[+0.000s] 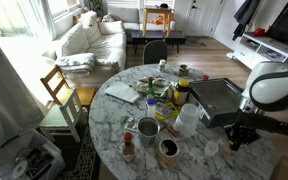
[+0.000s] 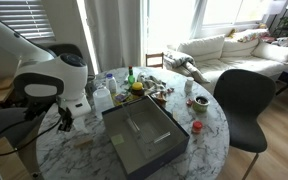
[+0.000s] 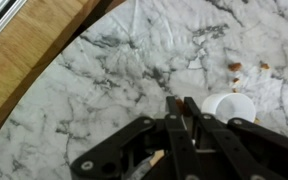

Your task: Put the small objects inside the measuring cup then put them in the can

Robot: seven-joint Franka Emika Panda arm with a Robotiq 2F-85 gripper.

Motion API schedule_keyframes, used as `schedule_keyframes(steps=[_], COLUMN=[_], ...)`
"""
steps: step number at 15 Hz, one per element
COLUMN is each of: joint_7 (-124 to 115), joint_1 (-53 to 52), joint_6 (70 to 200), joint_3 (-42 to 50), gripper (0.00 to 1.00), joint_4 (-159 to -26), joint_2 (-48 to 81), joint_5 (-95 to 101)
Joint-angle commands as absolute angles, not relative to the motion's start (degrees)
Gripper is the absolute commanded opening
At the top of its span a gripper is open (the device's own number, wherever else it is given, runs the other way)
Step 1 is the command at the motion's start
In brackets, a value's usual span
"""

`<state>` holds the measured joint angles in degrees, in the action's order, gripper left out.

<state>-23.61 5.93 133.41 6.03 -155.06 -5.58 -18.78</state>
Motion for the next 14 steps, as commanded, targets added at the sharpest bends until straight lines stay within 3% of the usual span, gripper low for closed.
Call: schedule_keyframes(steps=[1,14], joint_7=[-25.1,-23.7], joint_1=[5.7,3.6], joint_6=[129.4,129.7], joint_3=[5.1,2.6], gripper=[0.03,0.03], joint_4=[-153.8,-148.2], joint_2=[-8.8,-1.1], joint_5=[-19.2,-21.1])
